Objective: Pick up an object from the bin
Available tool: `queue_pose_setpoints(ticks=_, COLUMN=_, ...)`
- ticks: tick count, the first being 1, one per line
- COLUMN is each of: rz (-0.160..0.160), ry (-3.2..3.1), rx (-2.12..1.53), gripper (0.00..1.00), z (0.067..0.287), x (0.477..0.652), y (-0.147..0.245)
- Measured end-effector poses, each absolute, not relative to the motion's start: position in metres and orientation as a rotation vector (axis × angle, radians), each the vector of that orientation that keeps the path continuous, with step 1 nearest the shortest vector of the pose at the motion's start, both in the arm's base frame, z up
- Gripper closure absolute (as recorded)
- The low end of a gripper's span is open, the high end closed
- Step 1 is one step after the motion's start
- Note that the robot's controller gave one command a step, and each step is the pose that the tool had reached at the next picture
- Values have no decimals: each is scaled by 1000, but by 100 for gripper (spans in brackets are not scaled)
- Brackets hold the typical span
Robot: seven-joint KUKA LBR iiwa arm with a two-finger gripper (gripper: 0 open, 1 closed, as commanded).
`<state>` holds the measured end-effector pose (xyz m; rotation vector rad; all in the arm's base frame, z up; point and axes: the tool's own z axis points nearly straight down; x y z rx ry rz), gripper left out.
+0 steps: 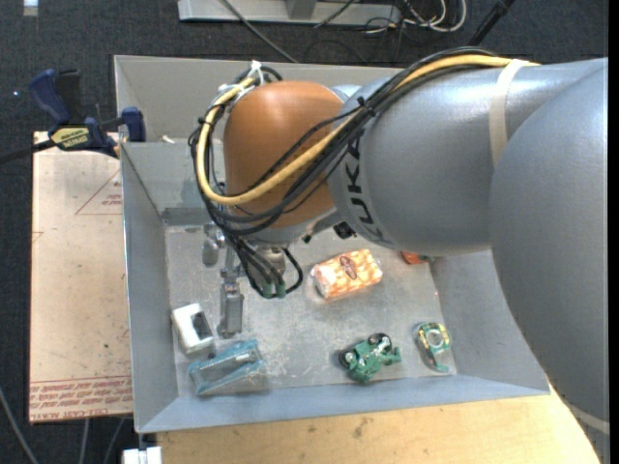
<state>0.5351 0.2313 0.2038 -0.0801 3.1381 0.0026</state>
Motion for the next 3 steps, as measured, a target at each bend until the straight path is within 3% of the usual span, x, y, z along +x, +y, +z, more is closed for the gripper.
queue_pose_setpoints(ticks=1, rz=3, ry=3138, rx=-79, gripper=0, z=204, x=535, y=231)
queue_pose_setpoints(ticks=2, rz=4, ry=3132, rx=-147, gripper=0, z=147, x=533, y=241)
queue_pose_setpoints(ticks=3, rz=-1, ry=3109, rx=-474, gripper=0, z=123, x=500, y=244)
